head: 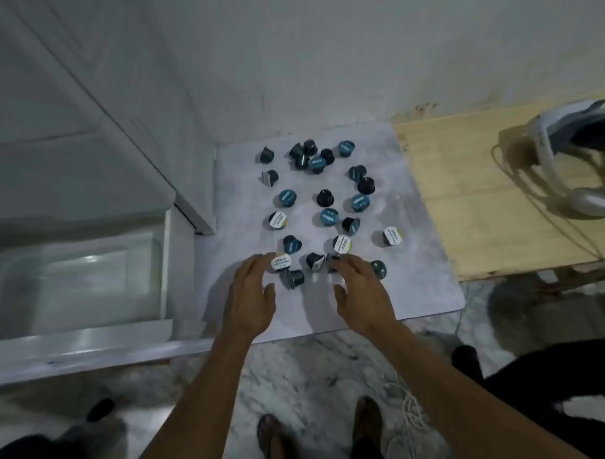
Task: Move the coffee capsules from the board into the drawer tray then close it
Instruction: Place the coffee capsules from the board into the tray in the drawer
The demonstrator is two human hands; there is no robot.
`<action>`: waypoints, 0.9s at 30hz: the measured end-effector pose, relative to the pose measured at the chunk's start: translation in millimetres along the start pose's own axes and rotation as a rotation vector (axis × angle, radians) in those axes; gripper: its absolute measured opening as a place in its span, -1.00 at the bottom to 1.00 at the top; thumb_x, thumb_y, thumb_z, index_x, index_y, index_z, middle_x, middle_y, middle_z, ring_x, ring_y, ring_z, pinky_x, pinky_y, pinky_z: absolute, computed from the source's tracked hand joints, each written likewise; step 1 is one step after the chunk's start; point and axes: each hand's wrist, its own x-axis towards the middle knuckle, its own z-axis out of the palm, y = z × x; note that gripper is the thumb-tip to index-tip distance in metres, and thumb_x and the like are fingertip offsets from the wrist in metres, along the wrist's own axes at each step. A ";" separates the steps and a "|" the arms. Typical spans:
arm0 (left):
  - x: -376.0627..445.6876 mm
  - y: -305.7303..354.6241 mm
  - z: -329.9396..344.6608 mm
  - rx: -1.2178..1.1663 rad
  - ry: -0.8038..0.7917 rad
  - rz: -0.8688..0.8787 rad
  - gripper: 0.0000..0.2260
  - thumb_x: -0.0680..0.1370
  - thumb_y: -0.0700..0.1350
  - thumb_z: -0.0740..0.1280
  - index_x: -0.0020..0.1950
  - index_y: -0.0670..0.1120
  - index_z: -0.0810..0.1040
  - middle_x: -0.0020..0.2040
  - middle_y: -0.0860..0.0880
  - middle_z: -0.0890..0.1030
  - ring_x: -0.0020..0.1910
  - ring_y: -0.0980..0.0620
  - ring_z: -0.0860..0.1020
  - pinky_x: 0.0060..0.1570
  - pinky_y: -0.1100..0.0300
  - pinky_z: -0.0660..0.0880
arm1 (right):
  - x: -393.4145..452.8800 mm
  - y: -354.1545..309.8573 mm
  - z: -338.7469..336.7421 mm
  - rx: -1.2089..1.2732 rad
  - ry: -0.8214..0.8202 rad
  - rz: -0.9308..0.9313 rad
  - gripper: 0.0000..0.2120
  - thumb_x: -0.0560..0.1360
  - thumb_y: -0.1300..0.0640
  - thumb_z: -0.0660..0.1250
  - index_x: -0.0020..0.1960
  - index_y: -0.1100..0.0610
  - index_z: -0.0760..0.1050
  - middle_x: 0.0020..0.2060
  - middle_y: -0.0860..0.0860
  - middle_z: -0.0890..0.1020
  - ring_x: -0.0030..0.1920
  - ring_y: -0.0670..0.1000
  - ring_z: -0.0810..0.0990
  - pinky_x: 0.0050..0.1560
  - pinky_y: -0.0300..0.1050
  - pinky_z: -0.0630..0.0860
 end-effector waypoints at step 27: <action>7.3 -37.2 47.2 -0.008 0.422 0.232 -0.76 0.51 -0.18 0.45 0.15 -0.21 0.62 0.08 -0.10 0.67 0.03 -0.10 0.61 0.09 -0.01 0.55 | 7.9 36.1 66.1 0.063 0.549 -0.119 -0.75 0.49 0.19 0.46 0.14 0.23 0.61 0.06 0.13 0.66 -0.03 0.18 0.59 -0.01 0.13 0.58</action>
